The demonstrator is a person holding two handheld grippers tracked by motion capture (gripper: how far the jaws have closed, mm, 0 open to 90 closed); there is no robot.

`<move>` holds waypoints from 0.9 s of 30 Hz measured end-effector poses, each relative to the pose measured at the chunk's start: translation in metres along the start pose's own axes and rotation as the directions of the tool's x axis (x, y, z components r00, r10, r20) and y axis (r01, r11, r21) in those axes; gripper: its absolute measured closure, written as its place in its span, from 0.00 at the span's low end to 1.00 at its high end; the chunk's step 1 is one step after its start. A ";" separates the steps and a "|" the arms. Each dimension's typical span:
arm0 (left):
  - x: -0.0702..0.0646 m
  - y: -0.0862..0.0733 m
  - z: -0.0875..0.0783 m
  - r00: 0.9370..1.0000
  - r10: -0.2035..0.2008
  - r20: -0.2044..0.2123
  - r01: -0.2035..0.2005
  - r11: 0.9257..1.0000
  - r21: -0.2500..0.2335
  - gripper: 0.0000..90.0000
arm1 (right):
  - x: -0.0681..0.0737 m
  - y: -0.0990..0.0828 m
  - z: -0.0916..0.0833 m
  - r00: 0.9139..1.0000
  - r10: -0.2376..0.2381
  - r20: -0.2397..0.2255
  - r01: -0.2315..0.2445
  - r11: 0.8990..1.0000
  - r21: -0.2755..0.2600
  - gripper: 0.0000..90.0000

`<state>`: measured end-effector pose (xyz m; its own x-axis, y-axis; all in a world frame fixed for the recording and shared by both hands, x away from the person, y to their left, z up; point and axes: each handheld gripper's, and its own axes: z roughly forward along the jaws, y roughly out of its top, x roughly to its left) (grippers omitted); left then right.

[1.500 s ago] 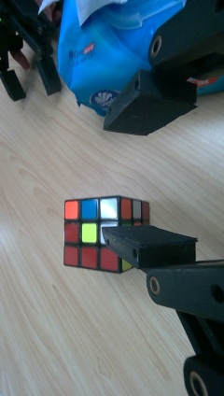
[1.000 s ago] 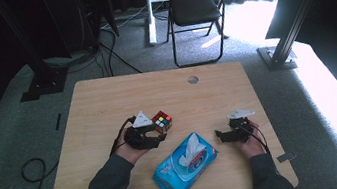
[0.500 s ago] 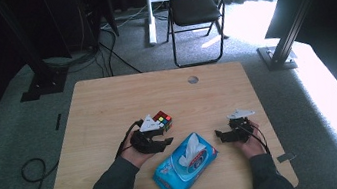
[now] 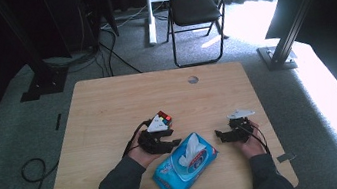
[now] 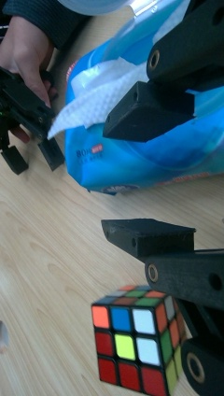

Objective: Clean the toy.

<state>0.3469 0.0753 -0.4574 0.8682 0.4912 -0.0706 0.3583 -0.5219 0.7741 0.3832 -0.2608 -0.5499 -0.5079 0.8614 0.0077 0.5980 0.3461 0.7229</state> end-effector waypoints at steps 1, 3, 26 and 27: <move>-0.002 0.002 0.002 1.000 0.005 0.010 -0.005 1.000 -0.008 0.56 | 0.000 0.000 0.000 1.000 0.000 0.000 0.000 1.000 0.000 0.14; -0.004 0.005 0.004 1.000 0.009 0.019 -0.009 1.000 -0.011 0.56 | 0.000 0.000 0.000 1.000 0.000 0.000 0.000 1.000 0.000 0.14; -0.026 0.021 0.033 0.990 0.065 0.122 -0.069 0.997 0.022 0.61 | 0.000 0.000 0.000 1.000 0.000 0.000 0.000 1.000 0.000 0.14; -0.027 0.020 0.034 0.990 0.066 0.127 -0.069 0.997 0.026 0.61 | 0.000 0.000 0.000 1.000 0.000 0.000 0.000 1.000 0.000 0.14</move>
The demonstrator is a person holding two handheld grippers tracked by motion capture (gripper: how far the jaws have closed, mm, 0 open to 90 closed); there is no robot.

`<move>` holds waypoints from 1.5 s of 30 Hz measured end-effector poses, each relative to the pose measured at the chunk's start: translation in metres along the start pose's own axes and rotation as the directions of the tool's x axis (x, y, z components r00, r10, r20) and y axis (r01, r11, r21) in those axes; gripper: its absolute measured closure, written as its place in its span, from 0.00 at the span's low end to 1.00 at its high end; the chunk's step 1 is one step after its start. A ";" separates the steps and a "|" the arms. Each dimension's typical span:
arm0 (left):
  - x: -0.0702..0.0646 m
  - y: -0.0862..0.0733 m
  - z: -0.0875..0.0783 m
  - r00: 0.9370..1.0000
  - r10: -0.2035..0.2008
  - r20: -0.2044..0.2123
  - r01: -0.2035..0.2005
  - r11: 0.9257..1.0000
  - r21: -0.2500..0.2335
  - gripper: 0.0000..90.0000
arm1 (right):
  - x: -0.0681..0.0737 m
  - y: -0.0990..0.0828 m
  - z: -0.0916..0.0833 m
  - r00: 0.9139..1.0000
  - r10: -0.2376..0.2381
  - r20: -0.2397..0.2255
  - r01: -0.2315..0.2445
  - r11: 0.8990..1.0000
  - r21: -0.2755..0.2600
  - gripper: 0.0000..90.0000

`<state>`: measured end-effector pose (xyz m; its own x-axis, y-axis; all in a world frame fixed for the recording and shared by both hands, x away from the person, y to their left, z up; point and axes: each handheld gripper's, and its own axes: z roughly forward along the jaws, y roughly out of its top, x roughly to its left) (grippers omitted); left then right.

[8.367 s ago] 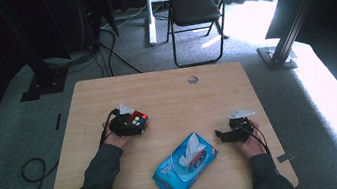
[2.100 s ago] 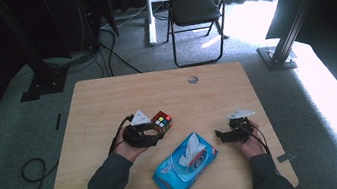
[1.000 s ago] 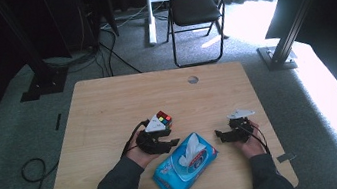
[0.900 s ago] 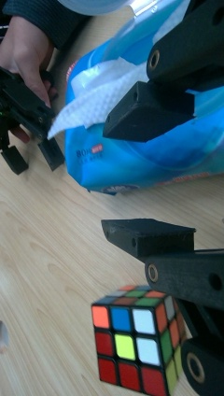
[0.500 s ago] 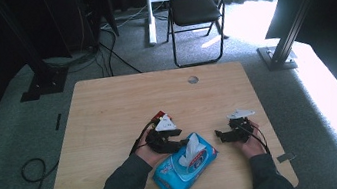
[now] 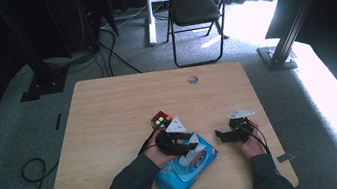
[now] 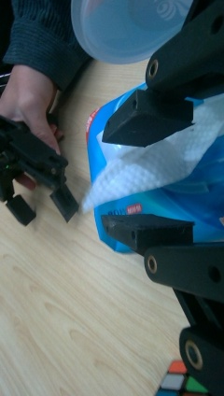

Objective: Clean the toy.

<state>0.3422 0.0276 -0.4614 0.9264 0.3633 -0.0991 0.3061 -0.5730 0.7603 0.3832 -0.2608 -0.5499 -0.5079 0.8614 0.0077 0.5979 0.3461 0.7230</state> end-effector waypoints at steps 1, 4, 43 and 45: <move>-0.001 0.000 0.001 1.000 0.000 0.008 0.000 1.000 0.004 0.62 | 0.000 0.000 0.000 1.000 0.000 0.000 0.000 1.000 0.000 0.14; -0.001 -0.002 0.002 1.000 0.004 0.013 -0.004 1.000 0.010 0.69 | 0.000 0.000 0.000 1.000 0.000 0.000 0.000 1.000 0.000 0.14; 0.001 -0.013 -0.029 0.999 0.003 -0.035 -0.005 0.998 -0.060 0.99 | 0.000 0.000 0.000 1.000 0.001 0.000 -0.001 1.000 -0.001 0.14; 0.004 -0.014 -0.032 0.999 -0.005 -0.040 0.002 0.998 -0.068 0.99 | 0.000 0.000 0.000 1.000 0.000 0.000 0.000 1.000 -0.001 0.14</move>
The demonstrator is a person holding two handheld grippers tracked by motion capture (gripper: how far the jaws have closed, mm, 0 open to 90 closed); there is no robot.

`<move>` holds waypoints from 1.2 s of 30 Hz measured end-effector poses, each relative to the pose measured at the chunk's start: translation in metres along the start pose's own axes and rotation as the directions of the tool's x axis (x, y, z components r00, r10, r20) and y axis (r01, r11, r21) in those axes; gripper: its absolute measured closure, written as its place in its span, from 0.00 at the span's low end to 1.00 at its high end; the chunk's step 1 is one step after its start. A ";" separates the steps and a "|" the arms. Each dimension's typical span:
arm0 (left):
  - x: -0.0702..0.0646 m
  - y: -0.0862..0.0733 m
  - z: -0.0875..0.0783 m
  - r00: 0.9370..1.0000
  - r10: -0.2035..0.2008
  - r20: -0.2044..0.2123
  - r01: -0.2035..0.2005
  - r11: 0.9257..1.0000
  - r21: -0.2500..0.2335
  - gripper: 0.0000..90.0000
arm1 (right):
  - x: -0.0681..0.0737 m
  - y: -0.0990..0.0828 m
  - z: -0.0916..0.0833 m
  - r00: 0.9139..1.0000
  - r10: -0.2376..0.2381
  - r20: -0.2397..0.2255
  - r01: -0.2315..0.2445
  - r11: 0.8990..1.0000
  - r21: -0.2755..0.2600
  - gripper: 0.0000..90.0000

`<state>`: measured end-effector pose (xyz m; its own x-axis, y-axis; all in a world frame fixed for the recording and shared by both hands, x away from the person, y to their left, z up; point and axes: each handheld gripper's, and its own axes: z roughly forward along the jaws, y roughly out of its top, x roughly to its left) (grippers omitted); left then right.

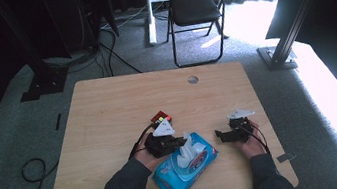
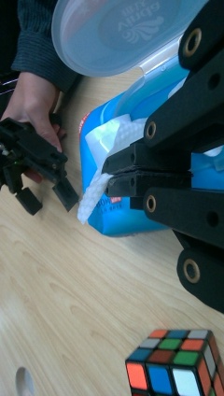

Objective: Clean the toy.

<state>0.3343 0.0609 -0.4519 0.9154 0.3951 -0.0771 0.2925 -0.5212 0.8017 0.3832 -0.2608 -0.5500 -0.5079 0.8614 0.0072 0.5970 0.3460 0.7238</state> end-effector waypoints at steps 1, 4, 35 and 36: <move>0.001 0.000 -0.001 1.000 -0.003 -0.004 0.003 1.000 -0.003 0.99 | 0.000 0.000 0.000 1.000 0.000 0.000 0.000 1.000 0.000 0.14; 0.003 0.000 -0.005 1.000 -0.005 -0.014 0.005 1.000 -0.009 0.99 | 0.000 0.000 0.000 1.000 0.000 0.000 0.000 1.000 0.000 0.14; 0.041 -0.015 -0.042 0.982 -0.101 -0.159 0.093 0.994 -0.055 1.00 | 0.000 0.000 0.000 1.000 0.001 0.000 -0.001 1.000 0.002 0.14; 0.043 -0.015 -0.044 0.980 -0.102 -0.169 0.093 0.994 -0.057 0.99 | 0.000 0.000 0.000 1.000 0.001 0.000 -0.001 1.000 0.002 0.14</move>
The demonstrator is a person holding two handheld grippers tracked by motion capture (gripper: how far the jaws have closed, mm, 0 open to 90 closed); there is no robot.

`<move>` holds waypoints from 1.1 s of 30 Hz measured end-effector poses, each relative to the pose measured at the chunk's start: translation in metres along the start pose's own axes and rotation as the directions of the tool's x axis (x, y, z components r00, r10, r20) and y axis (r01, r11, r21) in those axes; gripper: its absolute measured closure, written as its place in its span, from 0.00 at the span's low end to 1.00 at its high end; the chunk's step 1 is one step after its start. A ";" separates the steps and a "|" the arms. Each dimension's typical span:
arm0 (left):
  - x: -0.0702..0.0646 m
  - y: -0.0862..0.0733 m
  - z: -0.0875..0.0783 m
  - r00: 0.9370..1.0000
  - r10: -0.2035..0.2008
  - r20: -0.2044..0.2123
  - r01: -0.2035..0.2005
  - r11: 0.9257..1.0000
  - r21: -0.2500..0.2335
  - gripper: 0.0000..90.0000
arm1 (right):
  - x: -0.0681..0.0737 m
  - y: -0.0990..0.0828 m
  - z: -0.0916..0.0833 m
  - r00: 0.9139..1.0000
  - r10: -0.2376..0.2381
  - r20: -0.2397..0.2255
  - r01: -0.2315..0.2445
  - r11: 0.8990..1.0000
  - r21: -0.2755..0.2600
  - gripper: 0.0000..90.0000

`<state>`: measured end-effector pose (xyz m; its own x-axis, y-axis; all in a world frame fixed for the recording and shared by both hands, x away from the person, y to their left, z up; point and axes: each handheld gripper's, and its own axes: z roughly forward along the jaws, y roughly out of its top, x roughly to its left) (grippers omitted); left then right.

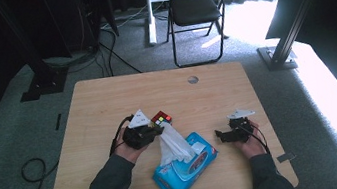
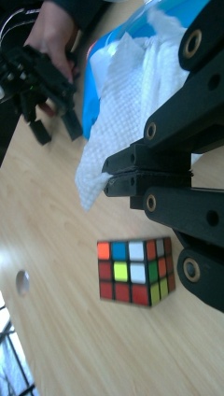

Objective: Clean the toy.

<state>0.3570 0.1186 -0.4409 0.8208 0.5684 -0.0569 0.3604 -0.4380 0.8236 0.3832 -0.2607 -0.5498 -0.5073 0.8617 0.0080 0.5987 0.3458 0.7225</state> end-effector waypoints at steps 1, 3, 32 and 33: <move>0.002 0.000 -0.001 1.000 -0.002 -0.006 0.002 1.000 -0.001 1.00 | 0.000 0.000 0.000 1.000 0.000 0.000 0.000 1.000 0.000 0.14; 0.005 0.001 -0.004 1.000 -0.012 -0.019 0.012 1.000 -0.008 1.00 | 0.000 0.000 0.000 1.000 0.001 0.000 -0.001 1.000 -0.001 0.14; -0.051 -0.027 0.008 0.989 0.052 0.140 -0.060 0.997 0.056 0.95 | 0.000 0.000 0.000 1.000 -0.002 0.000 0.002 1.000 -0.002 0.14; -0.053 -0.028 0.008 0.988 0.050 0.148 -0.059 0.997 0.055 0.93 | 0.000 0.000 0.000 1.000 -0.001 0.000 0.001 1.000 -0.001 0.14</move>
<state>0.3068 0.0957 -0.4654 0.8944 0.4365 -0.0979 0.3351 -0.5088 0.7930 0.3832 -0.2608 -0.5500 -0.5079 0.8614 0.0076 0.5976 0.3460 0.7233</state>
